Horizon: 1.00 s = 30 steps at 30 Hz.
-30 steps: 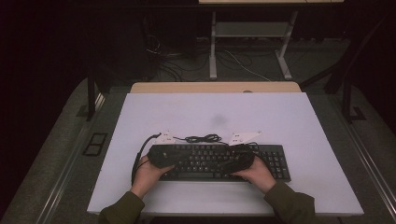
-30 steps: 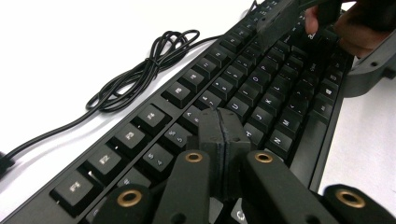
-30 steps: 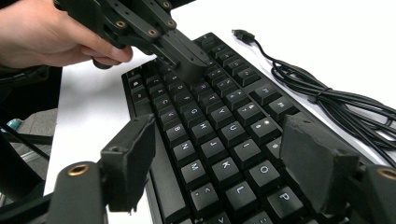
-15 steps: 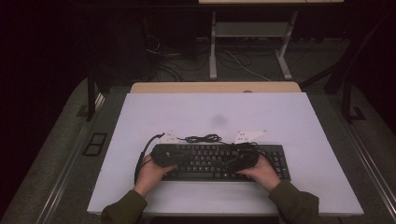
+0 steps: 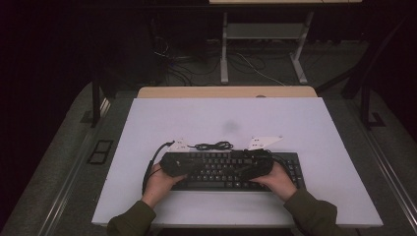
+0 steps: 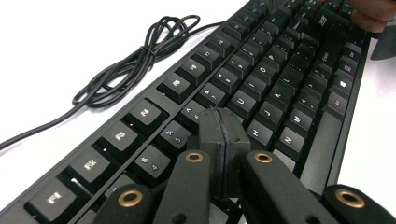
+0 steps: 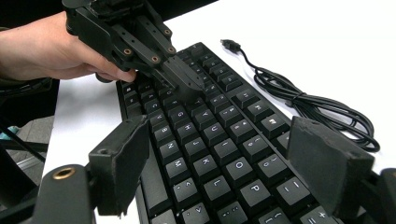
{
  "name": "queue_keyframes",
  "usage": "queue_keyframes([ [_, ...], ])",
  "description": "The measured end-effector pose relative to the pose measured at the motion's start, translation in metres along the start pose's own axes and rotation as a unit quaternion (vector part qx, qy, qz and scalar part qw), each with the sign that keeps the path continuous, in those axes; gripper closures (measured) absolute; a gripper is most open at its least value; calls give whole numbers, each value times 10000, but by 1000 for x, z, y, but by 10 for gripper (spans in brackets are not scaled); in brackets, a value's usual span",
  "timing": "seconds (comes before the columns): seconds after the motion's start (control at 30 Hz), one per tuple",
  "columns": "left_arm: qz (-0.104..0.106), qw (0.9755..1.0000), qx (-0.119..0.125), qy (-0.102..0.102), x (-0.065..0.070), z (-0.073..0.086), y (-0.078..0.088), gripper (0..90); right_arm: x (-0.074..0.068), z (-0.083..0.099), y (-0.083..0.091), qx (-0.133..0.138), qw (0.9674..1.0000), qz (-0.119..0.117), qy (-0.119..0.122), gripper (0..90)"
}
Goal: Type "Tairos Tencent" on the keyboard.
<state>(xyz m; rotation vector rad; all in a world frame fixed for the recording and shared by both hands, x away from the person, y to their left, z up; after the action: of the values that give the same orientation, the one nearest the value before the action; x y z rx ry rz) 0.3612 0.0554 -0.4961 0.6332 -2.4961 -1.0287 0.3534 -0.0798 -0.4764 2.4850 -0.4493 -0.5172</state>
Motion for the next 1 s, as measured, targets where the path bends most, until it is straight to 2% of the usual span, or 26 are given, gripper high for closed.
queue_keyframes([
  [0.13,29,9999,110,30,1,-4,2,861,3,1,2,7,10000,34,-48,207],
  [0.23,29,9999,153,28,1,-4,5,800,6,2,4,1,10000,84,-31,205],
  [0.5,22,9996,253,89,1,-1,15,540,10,5,15,29,9998,170,-97,195],
  [0.73,-67,9991,407,102,1,3,26,365,13,12,33,81,9996,247,-145,193],
  [1.0,-187,9982,557,113,2,7,40,244,18,32,60,46,9988,443,-217,180],
])
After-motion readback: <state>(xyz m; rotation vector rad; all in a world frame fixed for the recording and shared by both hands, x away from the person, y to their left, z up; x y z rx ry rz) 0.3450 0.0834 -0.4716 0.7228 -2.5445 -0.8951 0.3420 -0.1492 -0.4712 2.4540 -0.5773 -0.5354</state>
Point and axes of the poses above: each handheld gripper's, and its own axes: y roughly backward along the jaws, z roughly out of its underside, x roughly to its right, the point moved 10 cm from there along -y, roughly forward along the jaws, and after that the axes turned 9 degrees about -x, right-handed, at the moved point
